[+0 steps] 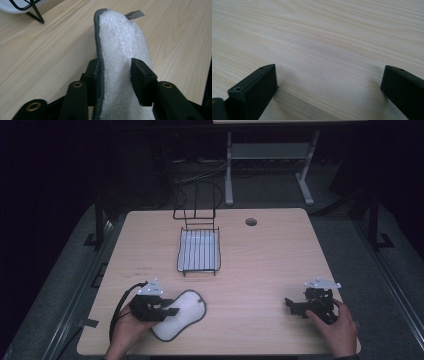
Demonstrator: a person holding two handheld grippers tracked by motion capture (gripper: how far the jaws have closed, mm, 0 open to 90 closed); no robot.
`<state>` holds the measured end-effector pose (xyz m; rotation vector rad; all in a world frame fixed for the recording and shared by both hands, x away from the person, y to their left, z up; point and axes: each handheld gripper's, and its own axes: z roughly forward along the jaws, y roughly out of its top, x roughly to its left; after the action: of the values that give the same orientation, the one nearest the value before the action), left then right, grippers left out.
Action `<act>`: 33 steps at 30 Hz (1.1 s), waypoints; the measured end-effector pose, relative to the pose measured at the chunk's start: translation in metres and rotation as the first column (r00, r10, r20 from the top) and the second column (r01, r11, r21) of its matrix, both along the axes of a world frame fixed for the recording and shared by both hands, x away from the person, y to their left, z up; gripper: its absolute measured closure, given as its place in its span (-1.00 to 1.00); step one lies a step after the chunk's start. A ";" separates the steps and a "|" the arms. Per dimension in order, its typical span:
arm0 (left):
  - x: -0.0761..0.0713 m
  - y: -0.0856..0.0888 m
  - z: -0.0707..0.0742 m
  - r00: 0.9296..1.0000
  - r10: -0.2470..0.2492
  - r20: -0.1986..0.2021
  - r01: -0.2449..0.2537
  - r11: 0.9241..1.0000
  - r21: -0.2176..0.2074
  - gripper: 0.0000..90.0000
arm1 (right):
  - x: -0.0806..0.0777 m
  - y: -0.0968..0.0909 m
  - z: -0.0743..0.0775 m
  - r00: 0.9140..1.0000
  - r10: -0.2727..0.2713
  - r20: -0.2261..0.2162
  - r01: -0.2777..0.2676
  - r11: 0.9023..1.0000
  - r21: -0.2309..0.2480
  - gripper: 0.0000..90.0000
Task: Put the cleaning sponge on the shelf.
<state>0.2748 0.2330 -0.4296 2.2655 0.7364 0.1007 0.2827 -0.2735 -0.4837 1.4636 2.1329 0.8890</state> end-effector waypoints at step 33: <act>-0.007 0.000 0.025 0.997 -0.071 -0.025 0.066 0.987 -0.147 0.80 | 0.000 0.000 0.000 1.000 0.000 0.000 0.000 1.000 0.000 -1.00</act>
<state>0.2680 0.2326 -0.4045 2.1538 0.6588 -0.0196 0.2827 -0.2734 -0.4836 1.4636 2.1328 0.8892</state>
